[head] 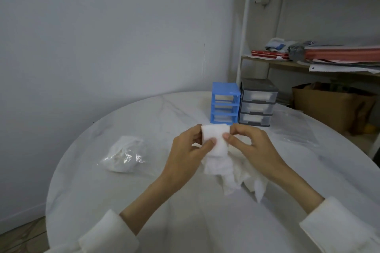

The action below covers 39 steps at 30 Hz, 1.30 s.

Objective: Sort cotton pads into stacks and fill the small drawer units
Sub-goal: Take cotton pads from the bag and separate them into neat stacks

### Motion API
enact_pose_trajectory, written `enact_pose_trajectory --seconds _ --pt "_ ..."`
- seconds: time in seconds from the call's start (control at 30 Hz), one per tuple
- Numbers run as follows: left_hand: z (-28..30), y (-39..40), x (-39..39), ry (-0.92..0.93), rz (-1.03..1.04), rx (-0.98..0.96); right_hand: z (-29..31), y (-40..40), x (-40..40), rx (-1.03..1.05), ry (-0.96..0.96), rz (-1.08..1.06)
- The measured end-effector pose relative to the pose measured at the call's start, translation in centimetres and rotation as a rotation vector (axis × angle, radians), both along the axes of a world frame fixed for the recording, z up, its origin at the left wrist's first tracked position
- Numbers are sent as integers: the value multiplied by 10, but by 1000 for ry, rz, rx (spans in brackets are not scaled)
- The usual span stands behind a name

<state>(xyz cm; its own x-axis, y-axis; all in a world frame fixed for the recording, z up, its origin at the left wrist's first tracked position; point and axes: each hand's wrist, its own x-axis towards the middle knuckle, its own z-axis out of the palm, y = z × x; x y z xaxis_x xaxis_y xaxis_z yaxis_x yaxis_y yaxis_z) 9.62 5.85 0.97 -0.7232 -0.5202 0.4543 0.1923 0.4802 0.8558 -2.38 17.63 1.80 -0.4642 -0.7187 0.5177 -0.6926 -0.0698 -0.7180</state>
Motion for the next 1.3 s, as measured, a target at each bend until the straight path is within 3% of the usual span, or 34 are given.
enact_pose_trajectory --seconds 0.1,0.2,0.33,0.47,0.67,0.83,0.97,1.13,1.3 --pt "1 -8 -10 81 31 154 5 -3 -6 47 38 34" --pt "2 -15 -15 117 77 188 3 0 -11 115 125 34" --pt "-5 -15 -16 148 112 182 -8 0 -16 310 603 -99" --pt "-10 -10 -15 144 120 68 -9 -1 -17 317 675 -67" --pt "-12 -11 -12 154 197 35 -11 3 -13 225 360 -25" --pt "-16 -13 -13 164 255 56 -10 5 -11 61 -105 49" --pt "-15 -7 -10 194 204 109 -5 4 -11 -55 -174 149" --pt "-16 -3 -9 165 190 11 1 8 -8 -122 -289 245" --pt "-20 0 -9 142 145 -5 1 6 -7 -134 -286 169"
